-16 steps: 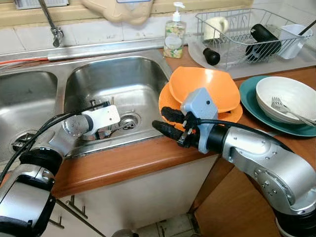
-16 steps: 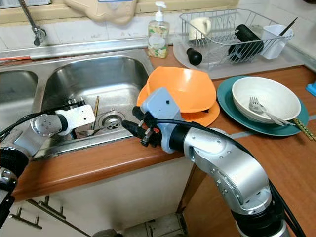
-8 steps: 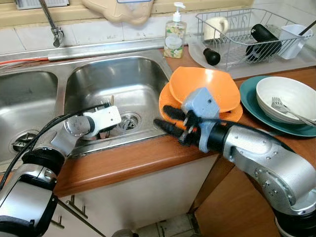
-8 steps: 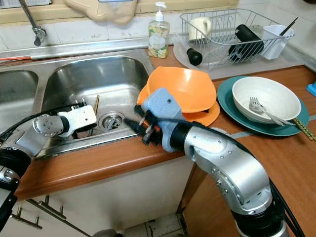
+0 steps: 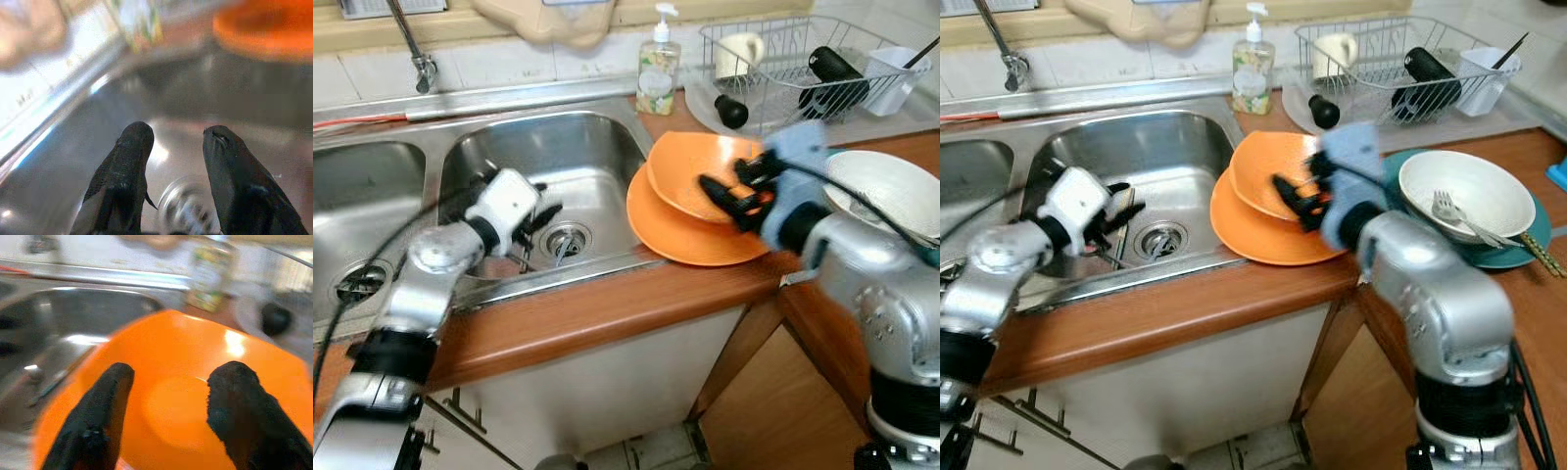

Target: Kitchen organization

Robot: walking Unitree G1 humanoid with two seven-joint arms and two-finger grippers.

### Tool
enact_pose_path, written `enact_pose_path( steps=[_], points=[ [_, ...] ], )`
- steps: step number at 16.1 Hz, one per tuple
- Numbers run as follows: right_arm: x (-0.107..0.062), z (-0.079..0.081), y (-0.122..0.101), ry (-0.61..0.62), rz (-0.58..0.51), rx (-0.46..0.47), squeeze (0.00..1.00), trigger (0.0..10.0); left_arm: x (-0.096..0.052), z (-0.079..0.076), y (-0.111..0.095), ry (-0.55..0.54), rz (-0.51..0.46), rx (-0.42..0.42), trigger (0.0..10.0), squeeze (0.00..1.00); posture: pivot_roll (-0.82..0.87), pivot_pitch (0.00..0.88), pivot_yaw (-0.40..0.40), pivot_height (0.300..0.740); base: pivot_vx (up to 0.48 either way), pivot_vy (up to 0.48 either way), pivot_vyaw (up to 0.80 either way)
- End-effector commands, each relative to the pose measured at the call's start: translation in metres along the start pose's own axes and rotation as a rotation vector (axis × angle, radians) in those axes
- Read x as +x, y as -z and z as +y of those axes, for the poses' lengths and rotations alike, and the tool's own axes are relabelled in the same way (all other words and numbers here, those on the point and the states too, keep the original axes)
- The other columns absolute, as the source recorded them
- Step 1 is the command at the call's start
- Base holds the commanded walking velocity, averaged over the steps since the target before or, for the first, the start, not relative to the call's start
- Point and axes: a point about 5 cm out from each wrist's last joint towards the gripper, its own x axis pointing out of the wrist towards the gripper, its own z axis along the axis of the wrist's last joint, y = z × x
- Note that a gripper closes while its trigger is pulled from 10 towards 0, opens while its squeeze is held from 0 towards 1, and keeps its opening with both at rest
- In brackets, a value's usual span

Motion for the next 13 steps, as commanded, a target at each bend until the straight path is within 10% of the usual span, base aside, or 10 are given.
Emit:
enact_pose_path(
  steps=[1, 3, 4, 5, 12, 13],
  points=[
    [-0.002, -0.015, -0.004, 0.083, 0.001, 0.023, 1.00, 10.0, -0.003, 0.000, -0.013, 0.008, -0.067, -0.035, 10.0, 0.00, -0.05, 0.000, 0.037, 0.740, 0.000, 0.000, 0.00],
    [-0.003, -0.031, -0.003, 0.174, 0.049, 0.039, 1.00, 10.0, -0.011, -0.007, -0.023, 0.036, -0.120, -0.103, 10.0, 0.00, -0.05, 0.000, 0.036, 0.740, 0.000, 0.000, 0.00],
    [-0.004, -0.041, 0.001, 0.229, 0.103, 0.080, 0.76, 10.0, -0.017, -0.015, -0.026, 0.057, -0.133, -0.153, 10.0, 0.00, -0.05, 0.000, 0.035, 0.740, 0.000, 0.000, 0.00],
    [-0.004, -0.045, 0.003, 0.248, 0.114, 0.124, 0.00, 10.0, -0.019, -0.019, -0.026, 0.062, -0.129, -0.166, 10.0, 0.00, -0.05, 0.000, 0.034, 0.740, 0.000, 0.000, 0.00],
    [0.000, -0.048, 0.015, 0.201, 0.209, 0.366, 0.00, 10.0, -0.027, -0.043, -0.037, 0.156, -0.131, -0.246, 10.0, 0.00, -0.05, 0.000, 0.027, 0.740, 0.000, 0.000, 0.00],
    [0.001, -0.047, 0.015, 0.187, 0.210, 0.391, 0.00, 7.5, -0.027, -0.043, -0.037, 0.157, -0.131, -0.250, 10.0, 0.00, -0.04, 0.000, 0.023, 0.740, 0.000, 0.000, 0.00]
  ],
)
